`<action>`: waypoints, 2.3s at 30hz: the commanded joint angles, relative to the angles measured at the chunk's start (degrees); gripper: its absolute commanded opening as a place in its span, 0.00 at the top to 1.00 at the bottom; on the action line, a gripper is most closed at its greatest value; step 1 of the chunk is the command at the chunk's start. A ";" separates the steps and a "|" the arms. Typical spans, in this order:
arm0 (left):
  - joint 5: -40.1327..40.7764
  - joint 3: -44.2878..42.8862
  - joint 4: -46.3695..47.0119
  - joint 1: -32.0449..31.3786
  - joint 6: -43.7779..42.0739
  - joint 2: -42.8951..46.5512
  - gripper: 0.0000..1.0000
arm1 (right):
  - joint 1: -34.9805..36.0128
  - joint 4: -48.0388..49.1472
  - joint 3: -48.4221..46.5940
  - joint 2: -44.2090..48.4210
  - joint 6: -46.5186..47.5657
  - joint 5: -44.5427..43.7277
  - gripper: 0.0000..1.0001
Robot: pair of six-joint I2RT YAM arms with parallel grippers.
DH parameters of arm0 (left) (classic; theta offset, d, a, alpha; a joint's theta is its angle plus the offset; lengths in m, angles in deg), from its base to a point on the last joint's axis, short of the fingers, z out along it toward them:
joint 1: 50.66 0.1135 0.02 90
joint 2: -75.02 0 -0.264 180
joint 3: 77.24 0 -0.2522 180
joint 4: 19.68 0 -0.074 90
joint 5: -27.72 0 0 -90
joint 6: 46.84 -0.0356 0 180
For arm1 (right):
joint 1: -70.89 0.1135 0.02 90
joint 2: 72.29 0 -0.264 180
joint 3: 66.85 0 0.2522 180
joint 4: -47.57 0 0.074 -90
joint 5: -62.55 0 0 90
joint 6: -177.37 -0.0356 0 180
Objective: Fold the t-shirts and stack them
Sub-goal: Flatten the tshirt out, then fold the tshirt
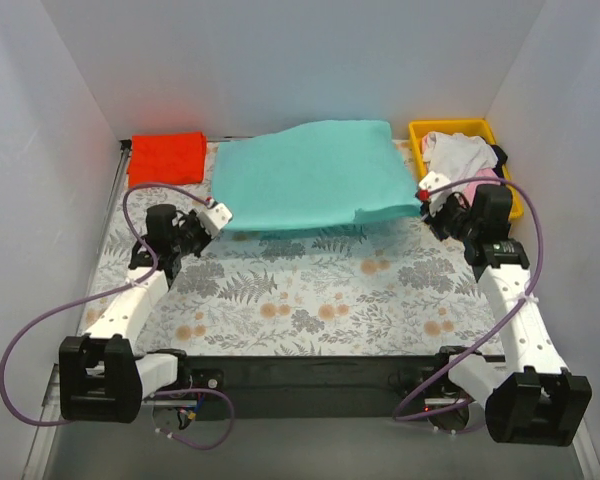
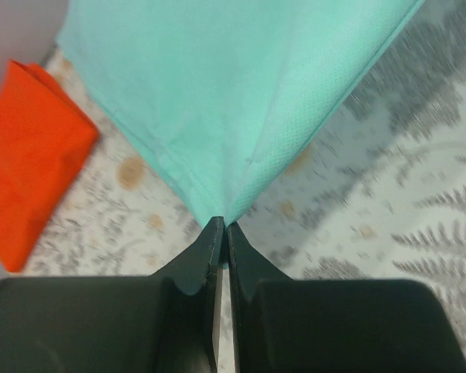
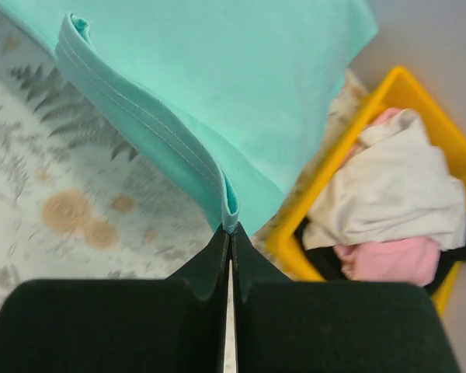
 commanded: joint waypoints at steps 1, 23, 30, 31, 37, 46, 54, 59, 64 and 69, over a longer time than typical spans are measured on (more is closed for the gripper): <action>-3.64 5.12 -2.40 0.37 -7.28 5.10 1.00 | 0.91 -2.10 5.47 6.10 8.97 0.02 0.99; -6.64 10.49 -40.29 0.46 -21.89 18.90 1.00 | 3.37 -30.32 13.66 16.84 25.32 -4.46 0.99; -4.97 6.02 -35.63 0.46 -16.87 7.77 1.00 | 3.28 -24.79 6.90 3.66 23.31 -4.73 0.99; -5.06 4.36 -35.28 0.46 -15.83 6.44 1.00 | 3.37 -24.35 5.76 2.52 22.87 -4.29 0.99; -4.88 -0.92 -32.20 0.46 -13.18 -0.25 1.00 | 5.12 -22.94 -0.05 -5.22 24.00 -4.11 0.99; -2.51 -3.74 -30.01 0.54 -12.83 -7.20 1.00 | 7.85 -18.29 -3.38 -14.63 23.83 -7.01 0.99; -2.51 -5.94 -28.95 0.81 -11.86 -10.63 1.00 | 7.94 -16.44 -6.29 -18.94 23.83 -8.15 0.99; -1.98 -7.26 -27.90 1.16 -11.60 -12.38 1.00 | 8.11 -16.35 -8.66 -22.36 23.74 -8.59 0.99; -1.89 -8.58 -27.81 1.25 -11.33 -14.32 1.00 | 8.46 -15.21 -9.98 -24.74 23.31 -8.59 0.99; -1.19 -8.40 -26.67 1.42 -11.25 -14.93 1.00 | 9.34 -14.42 -11.56 -27.37 22.43 -9.03 0.99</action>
